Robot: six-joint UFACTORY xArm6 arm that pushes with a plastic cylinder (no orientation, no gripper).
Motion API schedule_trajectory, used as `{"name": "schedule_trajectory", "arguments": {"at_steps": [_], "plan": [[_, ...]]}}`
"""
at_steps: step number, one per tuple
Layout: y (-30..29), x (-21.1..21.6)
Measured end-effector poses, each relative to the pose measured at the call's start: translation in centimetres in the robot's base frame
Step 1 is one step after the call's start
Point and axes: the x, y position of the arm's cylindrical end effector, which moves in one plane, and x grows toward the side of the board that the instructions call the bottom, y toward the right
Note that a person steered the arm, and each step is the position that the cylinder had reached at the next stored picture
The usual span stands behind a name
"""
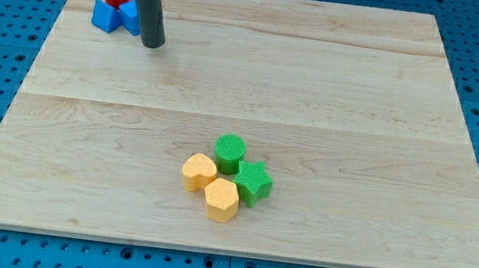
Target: Separate the red blocks from the blue blocks
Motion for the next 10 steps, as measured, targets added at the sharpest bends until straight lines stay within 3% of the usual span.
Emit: {"name": "schedule_trajectory", "arguments": {"at_steps": [1,3,4,7,10], "plan": [[0.0,0.8],[-11.8,0.4],[-14.3,-4.1],[-14.4,-10.7],[-14.4,-11.0]]}}
